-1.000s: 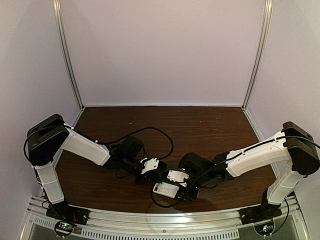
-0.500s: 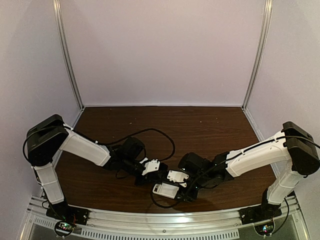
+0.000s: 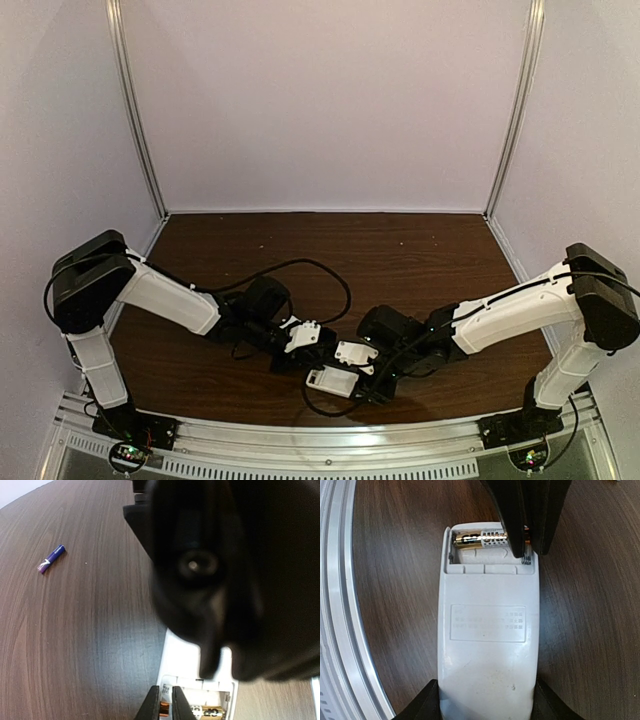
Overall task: Load the batteries into the remote control
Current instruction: Load the battery into the battery compartment, then adjust the remote control without the battery cover at the center of the board.
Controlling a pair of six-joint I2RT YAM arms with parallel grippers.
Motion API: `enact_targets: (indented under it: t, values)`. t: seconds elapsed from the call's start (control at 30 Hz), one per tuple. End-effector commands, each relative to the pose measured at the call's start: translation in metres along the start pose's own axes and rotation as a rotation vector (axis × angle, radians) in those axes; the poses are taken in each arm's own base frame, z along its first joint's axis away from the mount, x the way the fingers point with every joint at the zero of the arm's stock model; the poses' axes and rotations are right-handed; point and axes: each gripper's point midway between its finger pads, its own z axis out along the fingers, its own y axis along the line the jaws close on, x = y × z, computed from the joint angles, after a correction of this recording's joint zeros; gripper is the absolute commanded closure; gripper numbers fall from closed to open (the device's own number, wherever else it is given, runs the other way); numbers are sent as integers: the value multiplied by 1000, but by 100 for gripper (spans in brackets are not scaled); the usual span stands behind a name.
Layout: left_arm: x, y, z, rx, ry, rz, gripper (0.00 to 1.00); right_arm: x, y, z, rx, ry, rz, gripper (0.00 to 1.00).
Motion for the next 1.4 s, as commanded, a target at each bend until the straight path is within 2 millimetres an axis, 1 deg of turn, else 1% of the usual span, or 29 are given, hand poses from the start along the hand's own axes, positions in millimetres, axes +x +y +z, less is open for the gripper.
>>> enact_targets:
  t: [0.0, 0.2, 0.43, 0.6, 0.67, 0.8, 1.1, 1.27, 1.37]
  values:
    - [67, -52, 6, 136, 222, -106, 92, 0, -26, -14, 115, -13, 66, 100]
    - [70, -60, 11, 175, 244, -108, 94, -1, -36, -18, 176, -2, 45, 100]
    - [72, -64, 14, 205, 256, -110, 94, -1, -48, -21, 238, 4, 30, 100]
    - [77, -68, 20, 224, 291, -107, 94, -6, -56, -33, 286, -21, 28, 100]
    - [78, -67, 22, 223, 300, -107, 93, -9, -57, -36, 286, -33, 26, 100]
    - [80, -66, 24, 226, 313, -107, 93, -10, -63, -38, 313, -24, 22, 100]
    - [87, -63, 31, 247, 351, -94, 93, -11, -86, -49, 419, -39, 19, 100]
    - [94, -63, 37, 270, 381, -93, 93, -10, -95, -51, 446, -38, 21, 100]
    - [98, -63, 40, 279, 400, -92, 93, -10, -96, -49, 443, -34, 6, 100]
